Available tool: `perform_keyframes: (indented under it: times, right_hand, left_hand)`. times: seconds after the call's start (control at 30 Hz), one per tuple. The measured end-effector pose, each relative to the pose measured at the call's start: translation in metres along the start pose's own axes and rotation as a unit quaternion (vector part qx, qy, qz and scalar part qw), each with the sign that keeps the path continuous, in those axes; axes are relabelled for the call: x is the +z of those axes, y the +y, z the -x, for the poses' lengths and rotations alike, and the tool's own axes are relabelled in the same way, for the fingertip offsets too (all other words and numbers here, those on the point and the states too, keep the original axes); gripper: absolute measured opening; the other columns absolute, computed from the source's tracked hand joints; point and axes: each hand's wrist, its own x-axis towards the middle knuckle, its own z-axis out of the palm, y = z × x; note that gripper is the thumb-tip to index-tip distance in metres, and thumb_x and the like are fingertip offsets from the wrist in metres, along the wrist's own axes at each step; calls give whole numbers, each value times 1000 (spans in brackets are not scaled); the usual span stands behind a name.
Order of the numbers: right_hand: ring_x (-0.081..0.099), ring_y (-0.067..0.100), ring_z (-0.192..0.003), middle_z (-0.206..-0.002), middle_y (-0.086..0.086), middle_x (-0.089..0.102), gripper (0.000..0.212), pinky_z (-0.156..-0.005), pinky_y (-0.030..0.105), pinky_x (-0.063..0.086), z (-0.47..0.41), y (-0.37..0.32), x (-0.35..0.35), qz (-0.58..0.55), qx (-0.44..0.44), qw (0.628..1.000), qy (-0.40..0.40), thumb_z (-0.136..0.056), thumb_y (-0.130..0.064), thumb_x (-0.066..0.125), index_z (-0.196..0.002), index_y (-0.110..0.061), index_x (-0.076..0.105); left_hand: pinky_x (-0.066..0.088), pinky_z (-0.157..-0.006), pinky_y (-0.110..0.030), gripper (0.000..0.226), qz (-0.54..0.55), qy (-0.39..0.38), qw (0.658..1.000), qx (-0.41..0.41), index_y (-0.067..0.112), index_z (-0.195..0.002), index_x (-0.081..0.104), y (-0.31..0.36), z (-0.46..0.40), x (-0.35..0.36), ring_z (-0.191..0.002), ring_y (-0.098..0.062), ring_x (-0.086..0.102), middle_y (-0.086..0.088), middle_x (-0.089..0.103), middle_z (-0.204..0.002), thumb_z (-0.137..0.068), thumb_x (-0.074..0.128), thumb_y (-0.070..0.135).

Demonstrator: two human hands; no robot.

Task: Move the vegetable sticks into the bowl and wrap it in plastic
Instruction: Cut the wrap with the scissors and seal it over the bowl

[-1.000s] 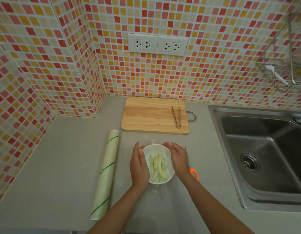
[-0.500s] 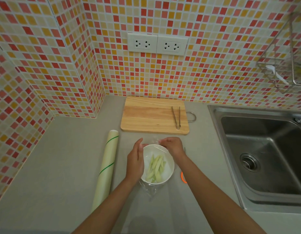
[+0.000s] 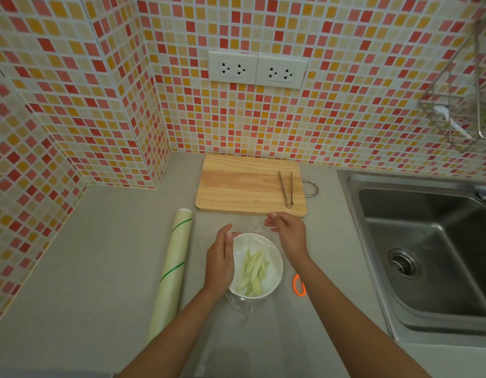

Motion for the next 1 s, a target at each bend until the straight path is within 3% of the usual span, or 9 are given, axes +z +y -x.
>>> perform_keyframes:
  times: [0.1, 0.23, 0.37, 0.53, 0.63, 0.7, 0.77, 0.87, 1.0]
  right_hand:
    - [68, 12, -72, -75, 0, 72, 7, -70, 23, 53, 7, -3, 5, 41, 10, 998, -46, -83, -24, 71, -76, -22, 73]
    - [62, 21, -68, -73, 16, 69, 24, -66, 30, 49, 9, 1, 2, 67, 131, 987, -68, -81, -20, 74, -72, 2, 72]
    - [40, 18, -50, -53, 7, 46, 43, -56, 29, 35, -1, 2, 2, 38, 206, 977, -28, -80, -8, 72, -46, -8, 47]
    - [45, 16, -47, -46, 3, 51, 38, -52, 28, 38, -7, 8, 5, 107, 258, 960, -9, -85, -15, 67, -51, -4, 54]
    - [59, 23, -62, -66, 11, 64, 39, -70, 33, 48, -6, 9, 5, 83, 216, 972, 44, -97, -23, 48, -75, 2, 69]
    - [63, 19, -68, -74, 11, 68, 41, -73, 24, 51, -3, 4, 2, 16, 117, 990, 78, -99, -25, 45, -85, 2, 72]
    - [68, 14, -73, -79, 10, 72, 38, -73, 11, 50, 5, -6, -1, -41, 44, 998, 30, -99, -26, 47, -88, 0, 73]
    - [72, 19, -91, -96, 14, 75, 36, -85, 24, 54, 19, -4, -1, -49, 58, 990, -116, -97, -28, 50, -97, -2, 74]
    - [66, 19, -109, -115, 8, 71, 37, -98, 36, 50, 33, 6, -2, -55, 108, 979, -166, -97, -33, 48, -114, -7, 70]
  left_hand:
    - [38, -81, 1, 32, 1, 0, 1000, 5, 24, -128, 53, 0, 0, 0, -97, 13, 58, 15, 70, -104, -104, 32, 27]
    - [37, -81, 2, 32, 2, 0, 1000, 2, 24, -127, 53, -1, 1, 0, -98, 14, 58, 14, 70, -103, -104, 32, 28]
    - [38, -81, 1, 32, -7, -10, 1000, 4, 24, -127, 53, -1, 0, -1, -99, 13, 58, 12, 70, -104, -104, 32, 28]
    - [38, -79, 1, 32, -8, -10, 1000, 3, 22, -128, 52, 0, 1, 0, -95, 15, 58, 13, 70, -101, -104, 32, 28]
    - [39, -79, 0, 32, -7, -6, 1000, 3, 22, -128, 52, -1, 2, 1, -95, 15, 58, 13, 70, -102, -104, 32, 29]
    - [38, -80, 0, 33, -6, -7, 1000, 4, 22, -128, 52, -1, 2, 1, -97, 14, 58, 13, 70, -103, -104, 32, 30]
    - [38, -81, 1, 33, -7, -6, 1000, 6, 23, -128, 52, -1, 2, 1, -98, 13, 57, 14, 70, -104, -104, 32, 30]
    - [39, -81, -1, 33, -7, -4, 1000, 9, 24, -129, 51, -2, 2, 1, -98, 12, 58, 14, 70, -104, -103, 31, 32]
    - [39, -79, 0, 32, 1, 9, 1000, 6, 24, -127, 52, -1, 1, 3, -97, 11, 59, 11, 70, -103, -103, 32, 31]
